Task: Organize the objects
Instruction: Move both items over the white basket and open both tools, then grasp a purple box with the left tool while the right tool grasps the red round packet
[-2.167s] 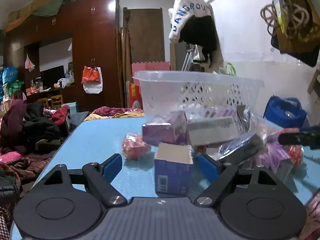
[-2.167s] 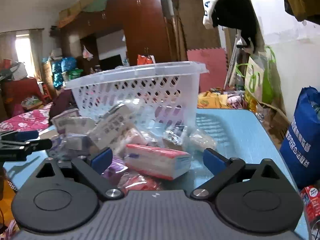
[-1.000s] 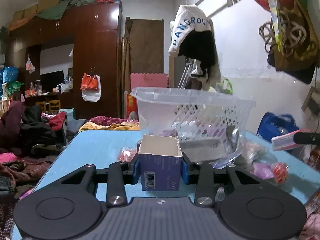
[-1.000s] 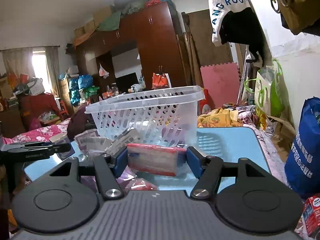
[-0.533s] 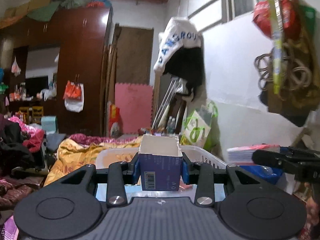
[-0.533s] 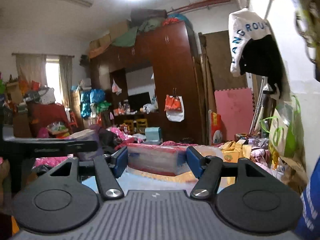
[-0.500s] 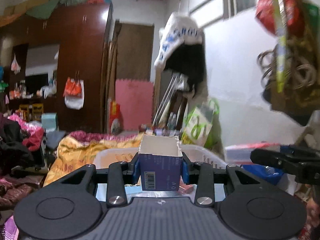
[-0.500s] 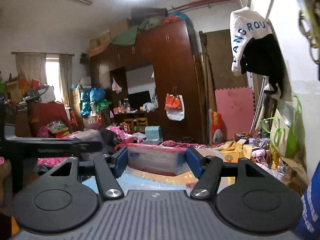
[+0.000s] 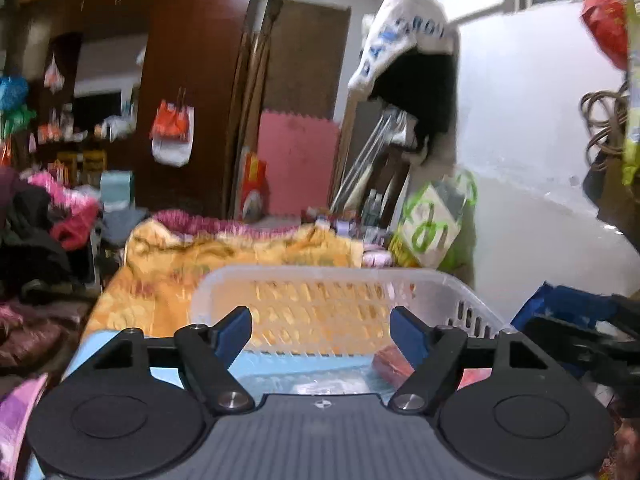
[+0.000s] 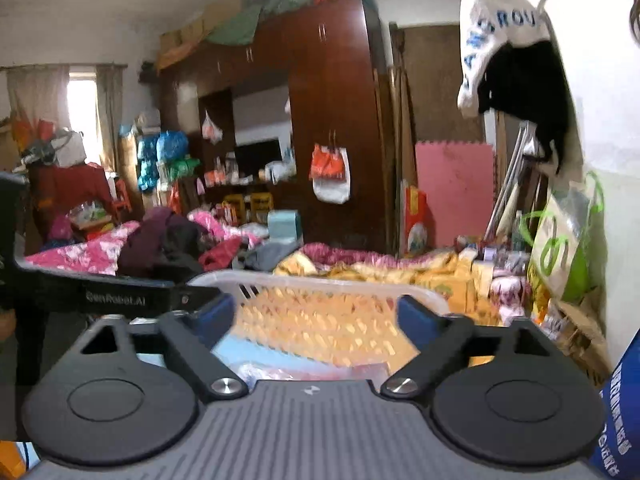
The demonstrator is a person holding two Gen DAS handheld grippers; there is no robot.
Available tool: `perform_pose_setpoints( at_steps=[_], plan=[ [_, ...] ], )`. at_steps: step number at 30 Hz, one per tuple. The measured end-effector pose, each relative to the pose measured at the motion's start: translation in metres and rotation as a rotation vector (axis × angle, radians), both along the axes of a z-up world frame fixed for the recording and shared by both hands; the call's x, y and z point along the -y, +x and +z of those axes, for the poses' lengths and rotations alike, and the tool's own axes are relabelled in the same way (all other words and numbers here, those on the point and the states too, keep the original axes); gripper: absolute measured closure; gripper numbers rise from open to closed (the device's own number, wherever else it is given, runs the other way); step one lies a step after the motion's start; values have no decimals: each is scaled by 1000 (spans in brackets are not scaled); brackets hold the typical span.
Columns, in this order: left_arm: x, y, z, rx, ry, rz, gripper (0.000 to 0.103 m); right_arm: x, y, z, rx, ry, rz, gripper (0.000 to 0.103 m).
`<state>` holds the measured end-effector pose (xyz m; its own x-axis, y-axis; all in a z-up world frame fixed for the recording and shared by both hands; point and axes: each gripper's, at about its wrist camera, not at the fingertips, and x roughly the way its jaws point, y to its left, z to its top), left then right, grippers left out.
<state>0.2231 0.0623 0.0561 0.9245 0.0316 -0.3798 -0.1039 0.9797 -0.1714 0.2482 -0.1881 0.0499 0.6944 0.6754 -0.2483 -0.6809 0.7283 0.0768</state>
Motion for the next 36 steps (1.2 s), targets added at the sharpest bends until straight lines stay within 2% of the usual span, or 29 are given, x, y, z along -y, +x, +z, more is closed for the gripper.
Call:
perform_pose_setpoints(
  at_steps=[3, 6, 10, 14, 16, 18, 21, 23, 24, 25, 27, 30, 36],
  plan=[
    [-3, -36, -3, 66, 10, -34, 20, 13, -22, 0, 5, 1, 0, 0],
    [-10, -72, -25, 78, 29, -14, 20, 30, -45, -15, 2, 22, -4, 0],
    [-26, -107, -67, 64, 3, -21, 20, 53, -76, -67, -21, 21, 4, 0],
    [-40, -133, -87, 105, -40, -3, 20, 70, -99, -112, -65, 0, -7, 0],
    [-39, -135, -93, 92, -20, 2, 20, 69, -97, -124, -112, -16, -10, 6],
    [-33, -137, -98, 79, -9, -3, 20, 60, -93, -129, -107, -60, -5, 11],
    [-16, -135, -99, 64, 36, -62, 20, 56, -86, -128, -123, -45, 19, 16],
    [-8, -129, -100, 56, 68, -64, 20, 50, -88, -129, -122, -73, 21, 23],
    [-9, -128, -101, 56, 69, -56, 20, 49, -88, -130, -119, -86, 15, 29],
    [-13, -124, -101, 54, 59, -45, 20, 49, -87, -131, -123, -92, 15, 40],
    [-24, -116, -97, 61, 13, -16, 20, 53, -89, -138, -136, -92, 23, 52],
    [-34, -107, -96, 42, -46, -27, 20, 55, -92, -144, -133, -98, 25, 54],
    [-32, -88, -102, 9, -29, -32, 21, 56, -94, -145, -117, -106, 31, 54]
  ],
)
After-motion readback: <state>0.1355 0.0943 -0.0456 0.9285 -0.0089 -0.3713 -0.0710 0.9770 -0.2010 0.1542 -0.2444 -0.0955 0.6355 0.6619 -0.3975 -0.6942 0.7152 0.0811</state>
